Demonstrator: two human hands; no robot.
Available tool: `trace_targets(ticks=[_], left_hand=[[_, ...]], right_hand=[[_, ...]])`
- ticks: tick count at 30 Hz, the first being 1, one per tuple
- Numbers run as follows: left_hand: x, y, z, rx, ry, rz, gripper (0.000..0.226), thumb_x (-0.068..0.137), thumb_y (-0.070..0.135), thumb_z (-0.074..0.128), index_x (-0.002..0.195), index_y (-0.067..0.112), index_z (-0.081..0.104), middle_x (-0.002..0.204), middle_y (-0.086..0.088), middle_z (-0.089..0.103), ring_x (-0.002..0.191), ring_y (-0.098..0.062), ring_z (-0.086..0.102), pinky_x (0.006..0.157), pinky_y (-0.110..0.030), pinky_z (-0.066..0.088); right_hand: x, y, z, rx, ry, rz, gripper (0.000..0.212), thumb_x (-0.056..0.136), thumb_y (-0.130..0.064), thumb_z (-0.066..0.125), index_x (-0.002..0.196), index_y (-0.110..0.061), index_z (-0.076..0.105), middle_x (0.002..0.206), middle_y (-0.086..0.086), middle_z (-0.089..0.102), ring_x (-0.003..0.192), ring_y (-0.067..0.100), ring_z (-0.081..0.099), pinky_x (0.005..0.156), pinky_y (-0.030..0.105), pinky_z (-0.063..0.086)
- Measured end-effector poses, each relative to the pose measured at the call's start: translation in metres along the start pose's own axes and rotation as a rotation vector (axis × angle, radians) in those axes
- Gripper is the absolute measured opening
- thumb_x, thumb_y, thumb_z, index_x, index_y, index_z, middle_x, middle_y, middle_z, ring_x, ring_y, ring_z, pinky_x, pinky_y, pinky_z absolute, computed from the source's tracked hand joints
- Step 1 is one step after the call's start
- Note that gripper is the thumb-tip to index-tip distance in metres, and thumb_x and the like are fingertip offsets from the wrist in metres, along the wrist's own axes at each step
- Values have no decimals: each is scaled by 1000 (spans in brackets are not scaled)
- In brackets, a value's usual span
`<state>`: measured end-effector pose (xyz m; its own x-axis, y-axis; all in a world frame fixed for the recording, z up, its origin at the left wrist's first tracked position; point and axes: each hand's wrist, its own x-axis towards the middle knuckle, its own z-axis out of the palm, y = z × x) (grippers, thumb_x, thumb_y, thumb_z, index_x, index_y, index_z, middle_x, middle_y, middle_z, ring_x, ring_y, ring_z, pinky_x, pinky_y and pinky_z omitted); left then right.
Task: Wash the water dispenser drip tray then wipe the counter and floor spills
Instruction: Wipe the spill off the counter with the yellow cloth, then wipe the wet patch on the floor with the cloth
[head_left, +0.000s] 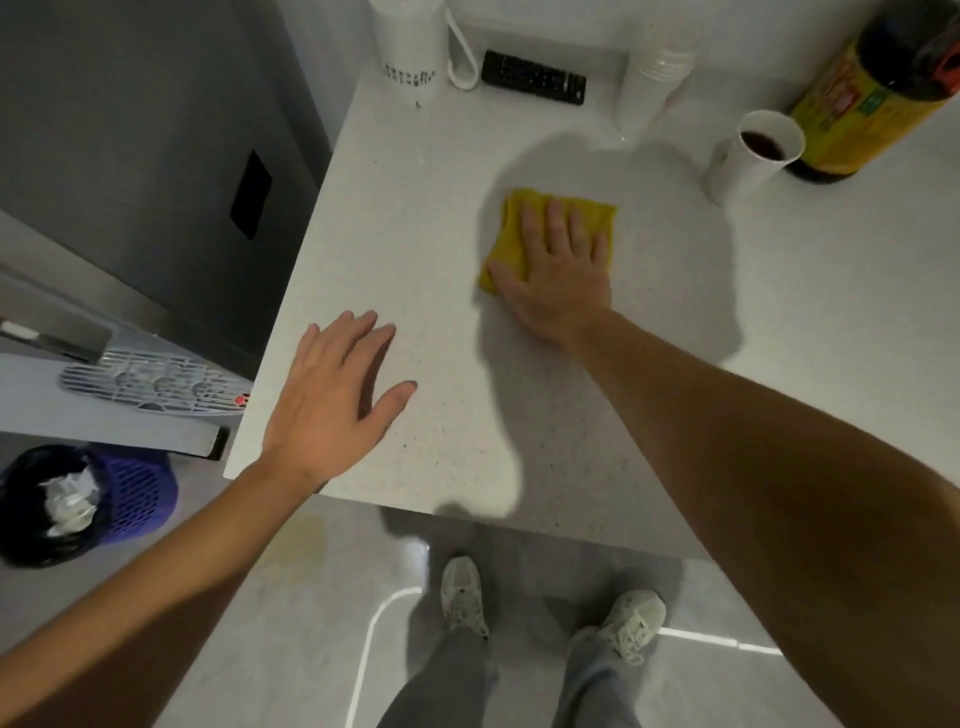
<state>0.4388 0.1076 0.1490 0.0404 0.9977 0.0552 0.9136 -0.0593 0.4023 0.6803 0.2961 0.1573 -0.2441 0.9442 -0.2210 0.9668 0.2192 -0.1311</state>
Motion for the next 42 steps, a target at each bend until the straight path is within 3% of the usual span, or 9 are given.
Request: trace_targets(ticks=[4, 8, 12, 22, 25, 28, 35, 37, 42], left_hand=[[-8, -3, -15, -397, 278, -150, 26, 103, 33, 56, 127, 26, 65, 123, 3, 64, 112, -8, 58, 97, -34, 49], [-26, -7, -36, -468, 155, -276, 23, 100, 35, 56, 115, 25, 69, 101, 3, 70, 86, -13, 64, 79, -37, 54], [-66, -2, -57, -479, -90, -321, 7, 97, 26, 67, 104, 25, 69, 81, 3, 72, 80, -18, 68, 78, -32, 54], [-229, -18, -58, -297, -556, -455, 10, 94, 16, 68, 85, 20, 69, 88, -8, 75, 84, -29, 69, 93, -44, 57], [-294, -39, -57, -297, -612, -553, 8, 95, 12, 66, 88, 14, 70, 89, -16, 76, 85, -34, 70, 92, -44, 58], [-355, -60, -68, -284, -651, -623, 10, 97, 14, 66, 87, 14, 68, 83, -13, 72, 80, -28, 66, 90, -42, 56], [-449, -143, -89, -365, -626, -738, 19, 97, 5, 63, 79, 11, 66, 78, -18, 68, 78, -27, 63, 89, -49, 57], [-465, -184, -93, -384, -635, -740, 22, 97, 4, 62, 76, 10, 64, 75, -19, 65, 74, -28, 60, 80, -49, 56], [-478, -286, -99, -362, -666, -671, 22, 95, 14, 69, 74, 18, 68, 59, 3, 68, 58, -16, 64, 60, -27, 47]], right_hand=[[-74, -67, 24, -40, 20, -233, 84, 95, -71, 30, 165, -26, 21, 173, 8, 18, 159, 34, 13, 125, 58, 6], [-169, -64, 39, 12, 181, -299, 66, 93, -60, 53, 147, -22, 56, 145, 14, 58, 130, 41, 52, 111, 56, 37], [-220, -45, 35, -68, 82, -113, 47, 97, -56, 49, 124, -19, 55, 111, 12, 63, 92, 35, 59, 72, 41, 43], [-371, -33, 91, 550, -148, 395, 32, 93, -56, 48, 98, -25, 54, 81, 7, 63, 73, 32, 59, 69, 37, 44], [-441, -55, 130, 725, -235, 514, 33, 98, -44, 54, 95, -14, 66, 69, 2, 68, 56, 21, 61, 49, 31, 51], [-507, -91, 152, 787, -299, 610, 31, 99, -40, 55, 93, -12, 67, 67, 5, 69, 51, 22, 60, 31, 23, 41], [-562, -209, 175, 793, -285, 630, 34, 94, -46, 57, 80, -15, 65, 68, 5, 71, 66, 27, 66, 62, 46, 61], [-559, -253, 193, 818, -284, 633, 37, 90, -50, 55, 76, -17, 62, 66, 3, 71, 67, 28, 66, 57, 41, 57], [-552, -351, 238, 819, -289, 693, 42, 96, -51, 58, 76, -14, 55, 71, 8, 70, 79, 34, 67, 75, 41, 54]])
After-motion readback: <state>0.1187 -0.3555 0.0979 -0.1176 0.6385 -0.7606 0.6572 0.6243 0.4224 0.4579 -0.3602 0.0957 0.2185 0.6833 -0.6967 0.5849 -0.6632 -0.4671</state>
